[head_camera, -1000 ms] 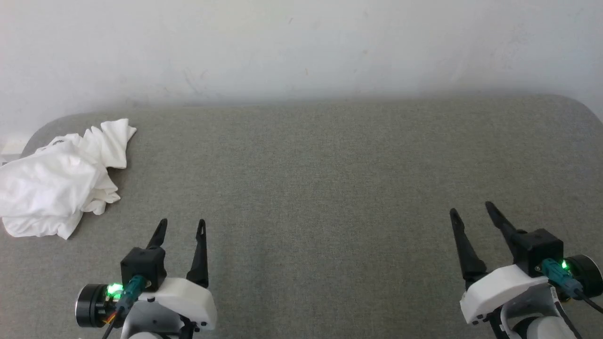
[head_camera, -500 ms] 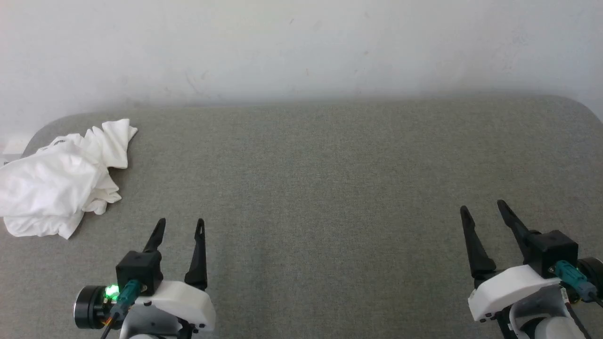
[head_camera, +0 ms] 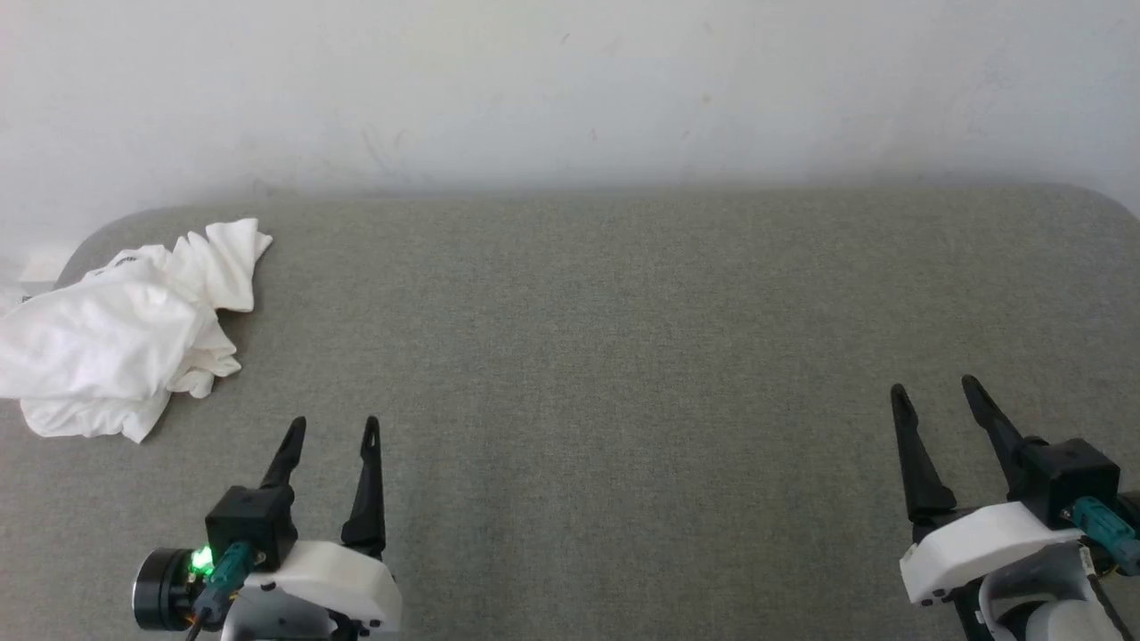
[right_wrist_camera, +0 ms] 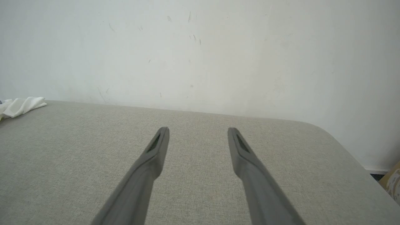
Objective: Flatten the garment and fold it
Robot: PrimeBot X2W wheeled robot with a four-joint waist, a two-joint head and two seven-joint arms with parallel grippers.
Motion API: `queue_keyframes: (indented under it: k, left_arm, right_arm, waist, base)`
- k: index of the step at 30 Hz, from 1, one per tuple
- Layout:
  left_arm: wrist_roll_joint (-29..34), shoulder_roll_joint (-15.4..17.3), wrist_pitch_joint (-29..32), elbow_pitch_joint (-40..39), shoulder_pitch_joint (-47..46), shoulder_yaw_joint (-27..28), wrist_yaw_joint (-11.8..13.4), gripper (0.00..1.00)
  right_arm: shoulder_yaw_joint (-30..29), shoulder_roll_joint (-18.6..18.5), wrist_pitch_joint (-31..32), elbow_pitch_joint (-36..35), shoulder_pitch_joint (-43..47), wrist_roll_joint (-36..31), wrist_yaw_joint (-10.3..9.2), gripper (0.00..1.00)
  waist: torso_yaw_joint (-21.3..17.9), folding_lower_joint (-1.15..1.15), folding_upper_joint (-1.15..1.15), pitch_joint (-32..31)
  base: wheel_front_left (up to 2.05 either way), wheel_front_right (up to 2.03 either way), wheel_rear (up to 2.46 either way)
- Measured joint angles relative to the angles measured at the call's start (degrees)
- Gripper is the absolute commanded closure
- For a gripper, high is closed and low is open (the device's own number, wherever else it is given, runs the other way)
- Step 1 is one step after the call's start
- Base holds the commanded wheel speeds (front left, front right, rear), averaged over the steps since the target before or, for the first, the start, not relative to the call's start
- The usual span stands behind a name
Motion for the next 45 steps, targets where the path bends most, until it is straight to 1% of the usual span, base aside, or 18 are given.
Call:
queue_keyframes:
  k: [13, 23, 45]
  left_arm:
    - [-1.0, 0.0, -1.5, -0.6, 0.2, 1.0, 0.0, 0.00]
    - [-2.0, 0.0, -2.9, -0.6, 0.3, 1.9, 0.0, 0.00]
    - [-4.8, 0.0, -5.5, -1.0, 2.3, 2.1, 0.1, 0.00]
  right_arm:
    - [-1.3, 0.0, -1.6, 0.4, 0.0, 0.0, 0.00, 0.00]
    - [-1.2, 0.0, -2.8, 0.9, 0.0, 0.4, 0.00, 0.00]
    - [1.0, 0.0, -5.5, 2.8, -0.2, 0.4, 0.00, 0.00]
  waist:
    - [2.7, 0.00, 0.00, 0.4]
    - [5.7, 0.00, 0.00, 0.7]
    - [14.9, 0.00, 0.00, 1.2]
  base:
    - [0.00, 0.00, 0.00]
    - [0.00, 0.00, 0.00]
    - [0.00, 0.00, 0.00]
